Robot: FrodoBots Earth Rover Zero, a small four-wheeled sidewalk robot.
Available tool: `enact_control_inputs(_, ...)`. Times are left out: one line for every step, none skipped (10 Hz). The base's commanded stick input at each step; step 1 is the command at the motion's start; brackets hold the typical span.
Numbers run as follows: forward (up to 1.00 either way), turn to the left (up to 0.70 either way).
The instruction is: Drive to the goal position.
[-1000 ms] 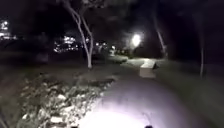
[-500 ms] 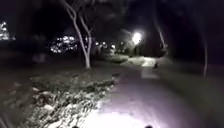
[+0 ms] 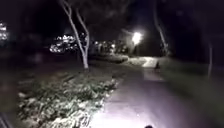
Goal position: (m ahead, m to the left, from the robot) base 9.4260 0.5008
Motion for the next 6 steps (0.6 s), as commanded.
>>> enact_control_inputs(0.7, -0.35)
enact_control_inputs(0.7, -0.35)
enact_control_inputs(0.7, -0.35)
enact_control_inputs(0.7, -0.35)
enact_control_inputs(0.7, -0.35)
enact_control_inputs(0.7, -0.35)
